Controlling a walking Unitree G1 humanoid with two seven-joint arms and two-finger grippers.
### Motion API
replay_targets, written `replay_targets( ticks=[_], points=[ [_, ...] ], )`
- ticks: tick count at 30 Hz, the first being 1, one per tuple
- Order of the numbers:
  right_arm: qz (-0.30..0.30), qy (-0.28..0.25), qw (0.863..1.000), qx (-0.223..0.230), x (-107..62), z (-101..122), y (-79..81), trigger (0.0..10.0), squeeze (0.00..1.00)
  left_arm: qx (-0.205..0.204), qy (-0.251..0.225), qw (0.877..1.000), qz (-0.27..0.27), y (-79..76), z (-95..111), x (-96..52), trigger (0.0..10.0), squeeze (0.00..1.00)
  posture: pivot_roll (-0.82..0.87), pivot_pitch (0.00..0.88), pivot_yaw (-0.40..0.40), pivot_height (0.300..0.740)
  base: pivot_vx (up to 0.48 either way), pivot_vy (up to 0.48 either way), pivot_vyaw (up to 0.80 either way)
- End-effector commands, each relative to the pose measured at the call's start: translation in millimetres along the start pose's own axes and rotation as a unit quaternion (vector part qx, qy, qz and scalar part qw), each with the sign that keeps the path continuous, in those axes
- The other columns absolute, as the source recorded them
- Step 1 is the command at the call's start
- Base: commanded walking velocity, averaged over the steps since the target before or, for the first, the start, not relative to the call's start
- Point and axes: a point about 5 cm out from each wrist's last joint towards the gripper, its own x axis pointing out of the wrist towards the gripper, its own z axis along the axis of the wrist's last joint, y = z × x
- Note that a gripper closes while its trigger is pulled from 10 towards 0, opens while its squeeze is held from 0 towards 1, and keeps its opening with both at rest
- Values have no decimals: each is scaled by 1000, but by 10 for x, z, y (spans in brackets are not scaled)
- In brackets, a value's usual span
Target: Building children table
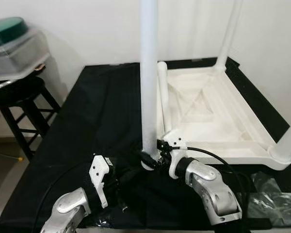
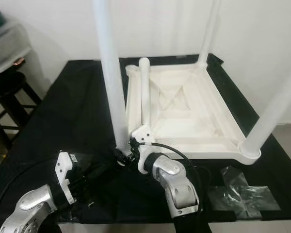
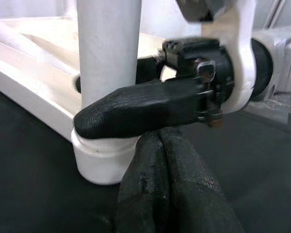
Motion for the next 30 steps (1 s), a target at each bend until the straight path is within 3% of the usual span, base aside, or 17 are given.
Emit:
replay_targets(
  ticks=[1,3,4,6,9,13,21,22,23,24,30],
  points=[
    [91,-26,994,-54,9,227,-4,10000,424,-4,5,1000,4,-2,-28,-26,10000,0,4,113,49,740,0,0,0],
    [119,-23,990,-71,-9,272,-35,10000,424,-4,5,1000,4,-5,-28,-25,10000,0,6,113,48,740,0,0,0],
    [149,-16,985,-82,-14,317,-98,10000,0,-3,4,1000,4,-9,-26,-24,10000,0,11,114,46,740,0,0,0],
    [199,3,974,-105,0,381,-212,10000,0,-3,4,1000,6,-18,-24,-27,10000,0,26,115,46,740,0,0,0],
    [211,9,971,-112,4,398,-243,10000,0,-3,4,1000,6,-21,-23,-27,10000,0,26,115,46,740,0,0,0],
    [270,1,961,-52,69,474,-353,10000,0,-1,5,1000,6,-64,-18,-43,10000,0,74,129,35,740,0,0,0],
    [295,18,955,-38,132,464,-452,9843,0,4,6,1000,7,-113,-10,-65,10000,0,103,147,24,740,0,0,0],
    [304,25,952,-35,139,466,-474,5608,0,4,6,1000,8,-128,-7,-71,10000,0,105,150,23,740,0,0,0],
    [304,25,952,-35,139,466,-474,5608,0,4,6,1000,8,-128,-7,-71,10000,0,105,150,23,740,0,0,0],
    [314,32,948,-34,130,476,-497,0,0,6,4,1000,12,-143,-2,-82,10000,0,111,159,19,740,0,0,0],
    [323,44,945,-34,102,484,-553,0,0,10,0,1000,23,-154,8,-100,10000,0,111,163,20,740,0,0,0]
  ],
)
